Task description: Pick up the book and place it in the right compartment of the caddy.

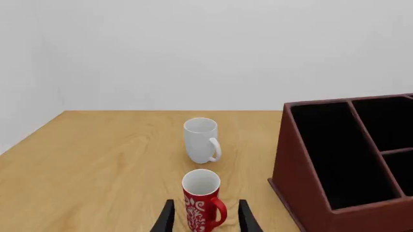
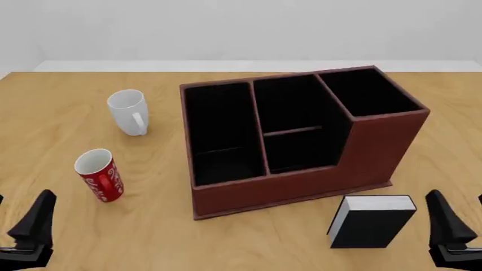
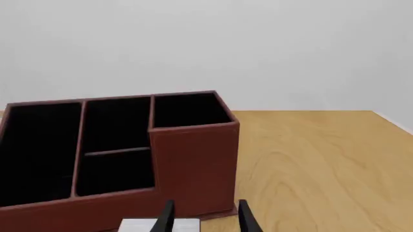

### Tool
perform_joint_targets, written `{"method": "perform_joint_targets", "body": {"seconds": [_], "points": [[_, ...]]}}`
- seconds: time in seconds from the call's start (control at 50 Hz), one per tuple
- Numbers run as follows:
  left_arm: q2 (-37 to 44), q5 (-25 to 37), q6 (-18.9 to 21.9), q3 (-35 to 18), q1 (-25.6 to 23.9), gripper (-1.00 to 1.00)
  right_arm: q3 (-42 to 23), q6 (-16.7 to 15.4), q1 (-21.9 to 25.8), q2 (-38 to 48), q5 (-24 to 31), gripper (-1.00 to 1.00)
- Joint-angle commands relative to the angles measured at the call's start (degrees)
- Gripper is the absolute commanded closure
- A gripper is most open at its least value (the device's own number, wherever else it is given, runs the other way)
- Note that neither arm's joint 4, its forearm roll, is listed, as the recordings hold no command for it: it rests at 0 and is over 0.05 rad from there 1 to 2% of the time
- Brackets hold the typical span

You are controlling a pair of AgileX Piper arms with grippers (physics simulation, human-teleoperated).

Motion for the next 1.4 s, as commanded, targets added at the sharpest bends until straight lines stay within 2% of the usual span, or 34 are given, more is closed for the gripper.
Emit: {"method": "perform_joint_targets", "body": {"seconds": [0.02,0.16,0.2,0.22,0.24,0.26,0.3,0.32,0.34,0.36,0.38,0.48,0.5,0.54,0.58,0.6,0.64,0.7,0.78,0.96,0.98,1.04,1.06,1.08,1.12,1.2,1.22,1.24,1.32,1.34,1.36,1.4], "points": [[0.3,-0.1,0.0,-0.2,0.0,-1.00,-0.4,0.3,0.3,0.1,0.1,-1.00],[0.3,-0.1,0.0,-0.2,0.0,-1.00,-1.5,-0.3,-0.3,0.2,0.9,-1.00],[0.3,-0.1,0.0,-0.2,0.0,-1.00,-2.5,0.4,-0.6,0.9,1.8,-1.00],[0.3,-0.1,0.0,-0.2,0.0,-1.00,-3.4,2.1,-0.5,0.9,2.7,-1.00],[0.3,-0.1,0.0,-0.2,0.0,-1.00,-4.3,1.5,-0.1,2.0,3.5,-1.00],[0.3,-0.1,0.0,-0.2,0.0,-1.00,-4.6,-0.8,-0.1,2.5,3.5,-1.00],[0.3,-0.1,0.0,-0.2,0.0,-1.00,-6.4,-2.4,1.0,2.4,4.9,-1.00],[0.3,-0.1,0.0,-0.2,0.0,-1.00,-6.2,-4.8,-1.0,5.5,2.9,-1.00],[0.3,-0.1,0.0,-0.2,0.0,-1.00,-7.3,-3.1,-0.6,5.5,3.3,-1.00],[0.3,-0.1,0.0,-0.2,0.0,-1.00,-7.9,-2.8,-0.5,6.4,3.2,-1.00],[0.3,-0.1,0.0,-0.2,0.0,-1.00,-8.4,-5.0,-1.0,8.2,2.6,-1.00],[0.3,-0.1,0.0,-0.2,0.0,-1.00,-11.3,-5.8,-0.3,11.3,2.6,-1.00],[0.3,-0.1,0.0,-0.2,0.0,-1.00,-12.3,-7.9,0.6,13.4,1.7,-1.00],[0.3,-0.1,0.0,-0.2,0.0,-1.00,-13.2,-8.9,1.6,14.7,1.3,-1.00],[0.3,-0.1,0.0,-0.2,0.0,-1.00,-14.6,-10.3,1.0,19.4,-0.5,-1.00],[0.3,-0.1,0.0,-0.2,0.0,-1.00,-15.8,-9.4,1.8,20.0,-0.4,-1.00],[0.3,-0.1,0.0,-0.2,0.0,-1.00,-16.5,-11.6,2.7,22.3,-1.3,-1.00],[0.3,-0.1,0.0,-0.2,0.0,-1.00,-19.4,-10.5,2.8,26.8,-2.1,-1.00],[0.3,-0.1,0.0,-0.2,0.0,-1.00,-21.7,-10.9,3.2,30.9,-2.7,-1.00],[0.3,-0.1,0.0,-0.2,0.0,-1.00,-28.3,-14.7,6.2,35.7,0.4,-1.00],[0.3,-0.1,0.0,-0.2,0.0,-1.00,-29.2,-16.9,8.1,36.8,1.5,-1.00],[0.3,-0.1,0.0,-0.2,0.0,-1.00,-31.0,-19.5,11.2,38.3,3.8,-1.00],[0.3,-0.1,0.0,-0.2,0.0,-1.00,-31.0,-21.7,11.8,38.9,3.9,-1.00],[0.3,-0.1,0.0,-0.2,0.0,-1.00,-31.5,-22.5,12.3,38.9,4.4,-1.00],[0.3,-0.1,0.0,-0.2,0.0,-1.00,-31.9,-26.6,14.9,39.9,6.0,-1.00],[0.3,-0.1,0.0,-0.2,0.0,-1.00,-33.3,-32.5,15.8,40.0,6.9,-1.00],[0.3,-0.1,0.0,-0.2,0.0,-1.00,-34.6,-32.4,16.1,40.9,8.2,-1.00],[0.3,-0.1,0.0,-0.2,0.0,-1.00,-35.2,-34.6,16.5,40.6,8.6,-1.00],[0.3,-0.1,0.0,-0.2,0.0,-1.00,-38.9,-36.8,17.7,41.5,12.1,-1.00],[0.3,-0.1,0.0,-0.2,0.0,-1.00,-39.4,-38.7,18.4,41.5,13.0,-1.00],[0.3,-0.1,0.0,-0.2,0.0,-1.00,-40.2,-39.2,19.4,41.5,14.3,-1.00],[0.3,-0.1,0.0,-0.2,0.0,-1.00,-44.3,-40.3,19.4,43.0,17.5,-1.00]]}}
